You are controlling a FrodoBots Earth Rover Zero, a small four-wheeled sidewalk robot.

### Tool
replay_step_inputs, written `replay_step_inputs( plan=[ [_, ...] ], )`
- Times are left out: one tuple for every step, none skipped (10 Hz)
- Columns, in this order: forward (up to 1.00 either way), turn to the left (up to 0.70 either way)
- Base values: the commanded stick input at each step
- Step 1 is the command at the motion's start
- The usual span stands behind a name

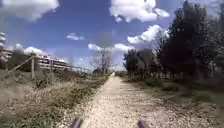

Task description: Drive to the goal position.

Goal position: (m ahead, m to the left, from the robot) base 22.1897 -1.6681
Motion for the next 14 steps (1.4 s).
replay_step_inputs(
  plan=[
    [1.00,0.00],
    [1.00,0.00],
    [1.00,0.00],
    [1.00,0.00],
    [1.00,0.00],
    [1.00,0.00],
    [1.00,0.00],
    [1.00,0.00],
    [1.00,0.00],
    [1.00,0.00],
    [1.00,0.00],
    [1.00,0.00],
    [1.00,0.00],
    [1.00,0.00]
  ],
)
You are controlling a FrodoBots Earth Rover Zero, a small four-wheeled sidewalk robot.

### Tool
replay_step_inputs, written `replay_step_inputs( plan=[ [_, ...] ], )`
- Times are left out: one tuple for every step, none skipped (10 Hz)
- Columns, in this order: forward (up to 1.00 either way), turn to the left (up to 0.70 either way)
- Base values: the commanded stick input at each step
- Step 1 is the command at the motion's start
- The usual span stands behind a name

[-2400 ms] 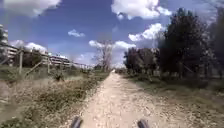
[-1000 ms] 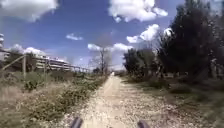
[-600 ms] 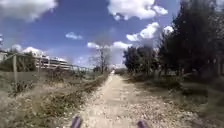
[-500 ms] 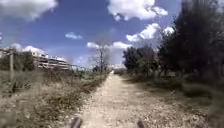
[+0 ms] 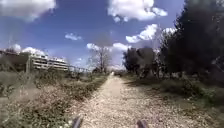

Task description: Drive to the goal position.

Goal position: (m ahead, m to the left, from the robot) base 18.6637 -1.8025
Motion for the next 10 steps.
replay_step_inputs(
  plan=[
    [1.00,0.00],
    [1.00,0.00],
    [1.00,0.00],
    [1.00,0.00],
    [1.00,0.00],
    [1.00,0.00],
    [1.00,0.00],
    [1.00,0.00],
    [1.00,0.00],
    [1.00,0.00]
  ],
)
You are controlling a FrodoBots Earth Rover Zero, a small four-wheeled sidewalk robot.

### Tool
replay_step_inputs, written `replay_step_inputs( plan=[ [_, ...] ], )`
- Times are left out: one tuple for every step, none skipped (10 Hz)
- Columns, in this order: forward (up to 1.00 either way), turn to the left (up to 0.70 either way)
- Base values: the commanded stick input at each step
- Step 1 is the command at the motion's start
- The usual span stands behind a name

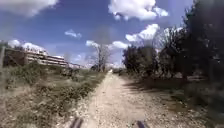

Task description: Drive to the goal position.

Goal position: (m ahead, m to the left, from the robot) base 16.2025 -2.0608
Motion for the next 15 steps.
replay_step_inputs(
  plan=[
    [1.00,0.00],
    [1.00,0.00],
    [1.00,0.00],
    [1.00,0.00],
    [1.00,0.00],
    [1.00,0.00],
    [1.00,0.00],
    [1.00,0.00],
    [1.00,0.00],
    [1.00,0.00],
    [1.00,0.00],
    [1.00,0.00],
    [1.00,0.00],
    [1.00,0.00],
    [1.00,0.00]
  ],
)
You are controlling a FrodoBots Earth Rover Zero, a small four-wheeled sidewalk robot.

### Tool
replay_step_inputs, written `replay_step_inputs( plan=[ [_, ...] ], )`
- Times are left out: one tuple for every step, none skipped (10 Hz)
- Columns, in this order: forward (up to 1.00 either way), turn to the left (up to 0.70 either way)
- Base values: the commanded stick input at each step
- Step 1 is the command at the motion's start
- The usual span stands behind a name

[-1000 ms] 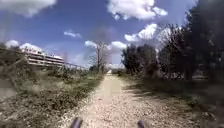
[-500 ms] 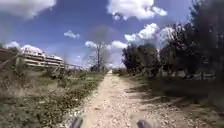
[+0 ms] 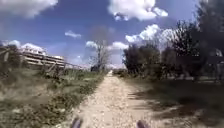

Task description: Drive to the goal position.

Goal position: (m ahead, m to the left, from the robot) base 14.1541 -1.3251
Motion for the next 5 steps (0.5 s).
replay_step_inputs(
  plan=[
    [1.00,0.00],
    [1.00,0.00],
    [1.00,0.00],
    [1.00,0.00],
    [1.00,0.00]
  ],
)
